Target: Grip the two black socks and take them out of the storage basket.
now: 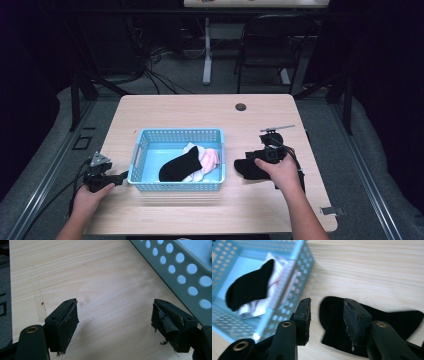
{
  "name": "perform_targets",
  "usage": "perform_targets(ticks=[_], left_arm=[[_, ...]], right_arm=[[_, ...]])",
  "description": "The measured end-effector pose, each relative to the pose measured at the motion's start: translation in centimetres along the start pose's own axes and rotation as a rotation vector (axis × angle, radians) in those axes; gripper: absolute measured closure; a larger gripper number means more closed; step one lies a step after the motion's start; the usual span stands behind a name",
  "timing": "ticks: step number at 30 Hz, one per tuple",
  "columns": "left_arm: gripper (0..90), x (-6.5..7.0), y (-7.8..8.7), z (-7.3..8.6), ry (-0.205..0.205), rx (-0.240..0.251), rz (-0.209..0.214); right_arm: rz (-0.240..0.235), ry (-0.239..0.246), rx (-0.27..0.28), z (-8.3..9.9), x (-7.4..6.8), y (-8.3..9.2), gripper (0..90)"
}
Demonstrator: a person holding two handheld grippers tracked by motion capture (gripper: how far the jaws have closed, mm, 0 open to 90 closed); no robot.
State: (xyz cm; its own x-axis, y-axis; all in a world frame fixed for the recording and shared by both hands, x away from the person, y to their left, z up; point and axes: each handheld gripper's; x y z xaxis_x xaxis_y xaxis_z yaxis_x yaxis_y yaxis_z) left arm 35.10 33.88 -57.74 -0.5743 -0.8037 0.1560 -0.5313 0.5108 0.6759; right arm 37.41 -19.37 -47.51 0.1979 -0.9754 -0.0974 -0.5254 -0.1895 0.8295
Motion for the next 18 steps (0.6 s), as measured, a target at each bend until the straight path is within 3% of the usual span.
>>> perform_targets(ticks=[11,18], left_arm=[[21.4,0.0,0.0,0.0,0.001,0.003,0.002],[21.3,0.0,0.0,0.0,0.001,0.004,0.002]], right_arm=[[-0.073,0.125,0.023,-2.5,-6.0,0.3,58.1],[-0.095,0.176,-0.013,-3.8,-9.3,-1.1,58.3]])
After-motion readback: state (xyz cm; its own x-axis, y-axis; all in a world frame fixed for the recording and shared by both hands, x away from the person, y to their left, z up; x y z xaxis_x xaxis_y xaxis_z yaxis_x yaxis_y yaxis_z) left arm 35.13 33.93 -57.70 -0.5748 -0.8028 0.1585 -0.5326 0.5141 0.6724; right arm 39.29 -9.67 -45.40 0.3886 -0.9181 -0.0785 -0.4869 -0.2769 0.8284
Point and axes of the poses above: each handheld gripper's, and its own axes: y roughly backward along the jaws, z roughly out of its underside, x roughly to its right, and after that the axes turned 14 degrees about z, right-handed
